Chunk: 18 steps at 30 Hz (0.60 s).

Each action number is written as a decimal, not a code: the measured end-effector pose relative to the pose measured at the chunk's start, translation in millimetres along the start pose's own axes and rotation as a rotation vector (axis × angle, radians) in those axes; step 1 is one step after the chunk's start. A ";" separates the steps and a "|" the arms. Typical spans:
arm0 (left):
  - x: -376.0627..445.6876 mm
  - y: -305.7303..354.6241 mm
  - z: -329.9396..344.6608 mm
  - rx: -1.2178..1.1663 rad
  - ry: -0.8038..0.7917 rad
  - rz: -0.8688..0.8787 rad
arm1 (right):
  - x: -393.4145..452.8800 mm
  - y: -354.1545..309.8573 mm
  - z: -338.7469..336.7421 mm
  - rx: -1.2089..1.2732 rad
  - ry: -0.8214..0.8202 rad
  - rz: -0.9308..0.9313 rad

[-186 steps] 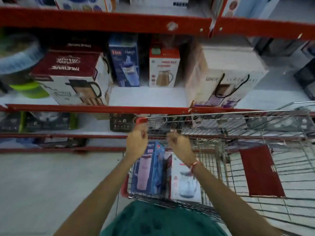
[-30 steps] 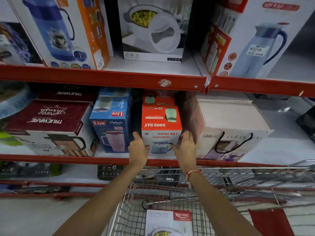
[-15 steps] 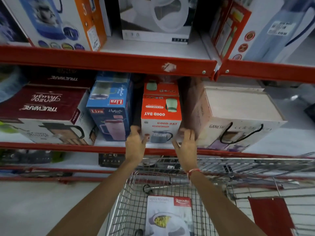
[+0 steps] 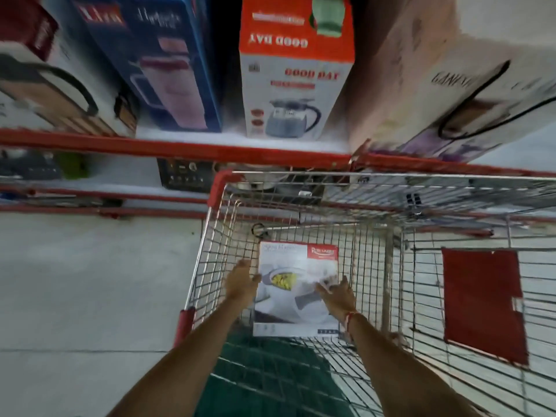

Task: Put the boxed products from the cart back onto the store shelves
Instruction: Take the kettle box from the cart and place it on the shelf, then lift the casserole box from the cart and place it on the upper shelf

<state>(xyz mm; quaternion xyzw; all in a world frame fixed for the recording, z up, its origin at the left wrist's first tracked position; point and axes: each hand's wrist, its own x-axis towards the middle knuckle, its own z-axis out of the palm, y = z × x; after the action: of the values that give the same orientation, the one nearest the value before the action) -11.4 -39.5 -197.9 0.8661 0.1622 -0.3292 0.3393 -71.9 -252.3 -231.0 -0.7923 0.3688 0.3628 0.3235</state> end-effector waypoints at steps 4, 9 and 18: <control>-3.0 -27.7 23.5 -0.019 -0.325 -0.097 | 15.7 17.7 8.9 0.355 -0.117 0.003; 0.4 -27.6 6.1 -0.117 -0.230 -0.119 | 1.6 -2.1 -14.5 0.568 -0.084 0.031; -76.7 17.8 -113.7 -0.313 -0.063 0.158 | -135.1 -48.1 -93.1 0.628 -0.062 -0.210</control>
<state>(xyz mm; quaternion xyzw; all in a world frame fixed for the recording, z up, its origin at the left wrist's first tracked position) -6.1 22.3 -74.3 0.8020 0.1320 -0.2992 0.4998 -64.0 -252.7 -60.3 -0.6762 0.3688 0.2200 0.5986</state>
